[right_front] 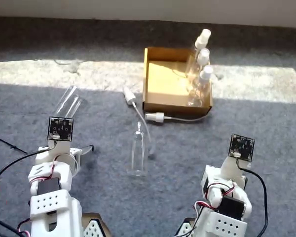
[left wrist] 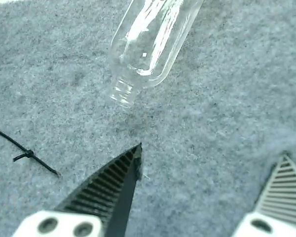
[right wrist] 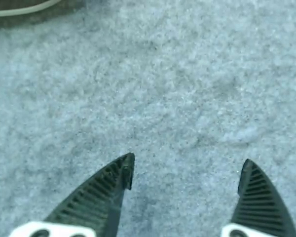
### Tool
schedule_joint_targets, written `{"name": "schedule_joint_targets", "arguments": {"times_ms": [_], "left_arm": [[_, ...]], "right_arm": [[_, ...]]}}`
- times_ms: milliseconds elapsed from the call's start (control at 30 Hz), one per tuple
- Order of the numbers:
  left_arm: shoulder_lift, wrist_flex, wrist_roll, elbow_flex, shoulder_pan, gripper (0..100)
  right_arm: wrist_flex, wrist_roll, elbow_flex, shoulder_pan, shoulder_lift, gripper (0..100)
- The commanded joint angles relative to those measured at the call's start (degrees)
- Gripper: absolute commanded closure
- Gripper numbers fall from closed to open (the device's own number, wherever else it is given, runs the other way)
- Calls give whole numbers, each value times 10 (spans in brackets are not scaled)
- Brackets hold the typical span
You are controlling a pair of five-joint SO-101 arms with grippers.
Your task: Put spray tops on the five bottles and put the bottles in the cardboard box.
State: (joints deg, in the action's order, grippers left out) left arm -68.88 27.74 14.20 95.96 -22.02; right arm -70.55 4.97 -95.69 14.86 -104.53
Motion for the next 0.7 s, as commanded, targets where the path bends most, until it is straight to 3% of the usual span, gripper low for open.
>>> {"name": "schedule_joint_targets", "arguments": {"times_ms": [0, 667], "left_arm": [[-7, 2, -4, 12, 12, 633], [-7, 2, -5, 12, 21, 633]], "right_arm": [[-3, 6, -78, 5, -6, 703], [-3, 6, -78, 3, -4, 703]]}}
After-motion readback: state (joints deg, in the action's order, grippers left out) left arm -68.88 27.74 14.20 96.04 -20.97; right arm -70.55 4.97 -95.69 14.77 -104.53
